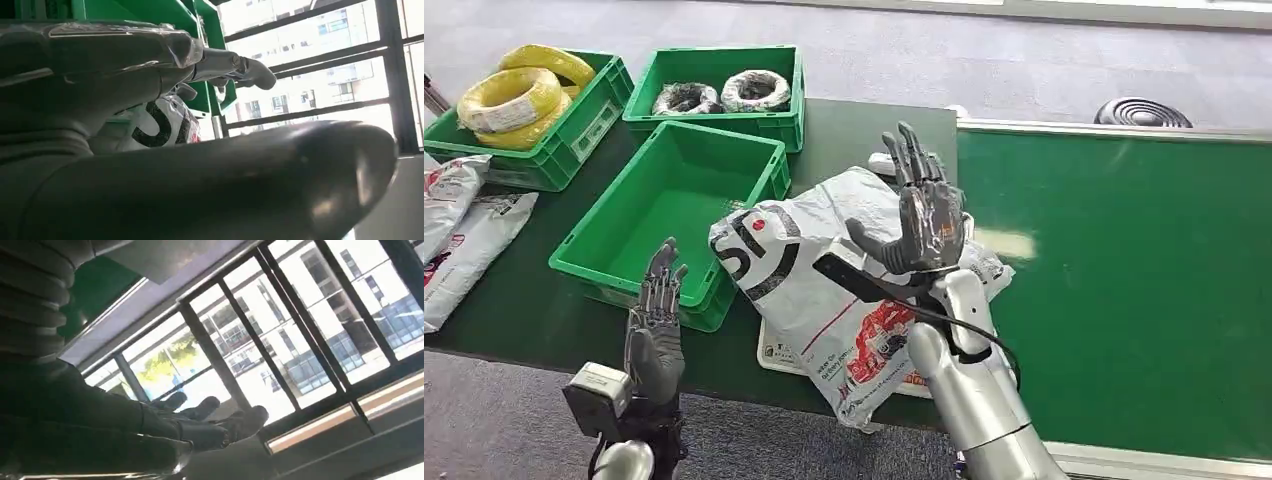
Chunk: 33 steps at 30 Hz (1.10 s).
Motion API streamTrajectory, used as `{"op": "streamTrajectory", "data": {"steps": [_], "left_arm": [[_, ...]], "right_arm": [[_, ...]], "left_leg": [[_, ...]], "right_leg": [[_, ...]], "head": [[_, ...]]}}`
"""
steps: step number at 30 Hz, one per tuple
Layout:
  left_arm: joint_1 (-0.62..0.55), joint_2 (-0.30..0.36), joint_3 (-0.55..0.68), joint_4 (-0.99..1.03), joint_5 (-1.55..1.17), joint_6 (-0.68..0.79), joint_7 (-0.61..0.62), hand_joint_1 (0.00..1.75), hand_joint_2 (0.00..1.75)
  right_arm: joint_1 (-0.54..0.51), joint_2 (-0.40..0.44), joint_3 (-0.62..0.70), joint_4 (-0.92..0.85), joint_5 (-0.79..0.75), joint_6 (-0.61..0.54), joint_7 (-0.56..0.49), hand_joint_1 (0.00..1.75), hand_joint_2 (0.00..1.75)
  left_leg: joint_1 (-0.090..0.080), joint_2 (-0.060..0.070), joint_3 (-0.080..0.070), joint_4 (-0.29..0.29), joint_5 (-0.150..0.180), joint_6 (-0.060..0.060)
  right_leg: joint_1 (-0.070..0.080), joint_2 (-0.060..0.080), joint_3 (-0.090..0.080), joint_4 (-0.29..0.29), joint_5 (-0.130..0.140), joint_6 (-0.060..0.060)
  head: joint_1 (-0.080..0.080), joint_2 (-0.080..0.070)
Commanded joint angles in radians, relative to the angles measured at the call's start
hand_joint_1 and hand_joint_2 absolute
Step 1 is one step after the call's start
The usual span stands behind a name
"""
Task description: Moved the parcel from conveyor to table for the left to box.
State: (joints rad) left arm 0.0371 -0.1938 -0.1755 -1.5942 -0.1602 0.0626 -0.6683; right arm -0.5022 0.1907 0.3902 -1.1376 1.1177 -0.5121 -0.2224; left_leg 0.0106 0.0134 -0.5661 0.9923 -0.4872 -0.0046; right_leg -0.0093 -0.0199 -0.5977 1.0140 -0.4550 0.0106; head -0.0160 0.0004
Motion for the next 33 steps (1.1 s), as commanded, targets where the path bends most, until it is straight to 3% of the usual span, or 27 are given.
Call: {"op": "streamTrajectory", "data": {"steps": [1, 4, 6, 10, 12, 18, 24, 27, 28, 30, 33], "left_arm": [[0.0, 0.011, -0.019, 0.03, -0.007, 0.004, 0.029, 0.0, 0.0], [0.005, 0.007, -0.004, -0.007, -0.007, 0.043, 0.013, 0.0, 0.0], [-0.002, 0.02, -0.004, -0.059, -0.056, 0.099, -0.01, 0.0, 0.0], [-0.042, 0.064, -0.021, -0.206, -0.091, 0.152, -0.019, 0.0, 0.0], [-0.042, 0.064, -0.021, -0.206, -0.091, 0.152, -0.019, 0.0, 0.0], [-0.217, 0.059, -0.005, -0.253, -0.073, 0.232, -0.019, 0.0, 0.0], [-0.306, 0.073, -0.067, -0.193, -0.205, 0.227, 0.071, 0.0, 0.0], [-0.417, 0.086, -0.223, 0.025, -0.556, 0.146, 0.214, 0.0, 0.0], [-0.465, 0.086, -0.282, 0.129, -0.658, 0.133, 0.246, 0.0, 1.75], [-0.553, 0.038, -0.346, 0.363, -0.742, 0.174, 0.274, 0.0, 1.75], [-0.601, 0.024, -0.412, 0.548, -0.828, 0.194, 0.315, 0.0, 1.75]], "right_arm": [[0.078, 0.026, -0.19, -0.267, -0.046, -0.186, -0.156, 0.0, 0.0], [0.14, 0.073, -0.266, -0.387, -0.072, -0.186, -0.254, 0.0, 0.0], [0.177, 0.079, -0.29, -0.429, -0.084, -0.186, -0.257, 0.0, 0.0], [0.274, 0.105, -0.38, -0.451, -0.205, -0.186, -0.353, 0.0, 0.0], [0.274, 0.105, -0.38, -0.451, -0.205, -0.186, -0.353, 0.0, 0.0], [0.339, 0.108, -0.382, -0.383, -0.366, -0.186, -0.39, 0.0, 0.0], [0.342, 0.112, -0.38, -0.341, -0.381, -0.186, -0.383, 0.0, 0.0], [0.358, 0.107, -0.39, -0.346, -0.368, -0.186, -0.369, 0.0, 0.0], [0.358, 0.102, -0.391, -0.342, -0.378, -0.186, -0.373, 0.0, 0.0], [0.342, 0.092, -0.386, -0.325, -0.384, -0.186, -0.364, 0.0, 0.0], [0.34, 0.085, -0.373, -0.325, -0.388, -0.186, -0.353, 0.0, 0.0]], "left_leg": [[0.0, -0.003, 0.001, -0.001, 0.0, 0.0], [0.0, -0.003, 0.0, -0.001, 0.0, 0.0], [0.0, -0.004, 0.001, -0.001, 0.0, 0.0], [0.001, -0.004, -0.001, 0.0, 0.0, 0.0], [0.001, -0.004, 0.0, 0.0, 0.0, 0.0], [0.001, -0.006, 0.0, -0.001, 0.001, 0.0], [0.001, -0.002, 0.002, -0.001, 0.0, 0.0], [0.0, -0.005, 0.002, -0.001, 0.001, 0.0], [0.001, -0.006, 0.003, -0.002, 0.001, 0.0], [0.0, -0.01, 0.002, -0.001, 0.002, 0.0], [0.0, -0.013, 0.004, -0.005, 0.005, 0.001]], "right_leg": [[0.0, -0.001, 0.001, -0.001, 0.0, 0.0], [0.0, -0.001, 0.001, -0.001, -0.001, 0.0], [0.0, -0.001, 0.001, -0.001, -0.001, -0.001], [0.001, -0.003, 0.001, -0.001, -0.001, -0.001], [0.001, -0.002, 0.001, -0.001, -0.001, -0.001], [0.001, -0.004, 0.002, -0.002, 0.0, -0.001], [0.0, 0.0, 0.003, -0.002, 0.0, -0.001], [0.0, -0.004, 0.003, -0.001, 0.0, 0.0], [0.0, -0.004, 0.004, -0.003, 0.0, -0.001], [0.0, -0.008, 0.005, -0.002, -0.001, 0.0], [0.0, -0.009, 0.008, -0.007, 0.002, 0.0]], "head": [[0.0, 0.0], [0.0, 0.0], [0.0, 0.0], [0.0, 0.0], [0.0, 0.0], [0.0, 0.0], [0.0, 0.0], [0.0, 0.0], [-0.001, 0.0], [0.0, 0.0], [0.0, 0.0]]}}
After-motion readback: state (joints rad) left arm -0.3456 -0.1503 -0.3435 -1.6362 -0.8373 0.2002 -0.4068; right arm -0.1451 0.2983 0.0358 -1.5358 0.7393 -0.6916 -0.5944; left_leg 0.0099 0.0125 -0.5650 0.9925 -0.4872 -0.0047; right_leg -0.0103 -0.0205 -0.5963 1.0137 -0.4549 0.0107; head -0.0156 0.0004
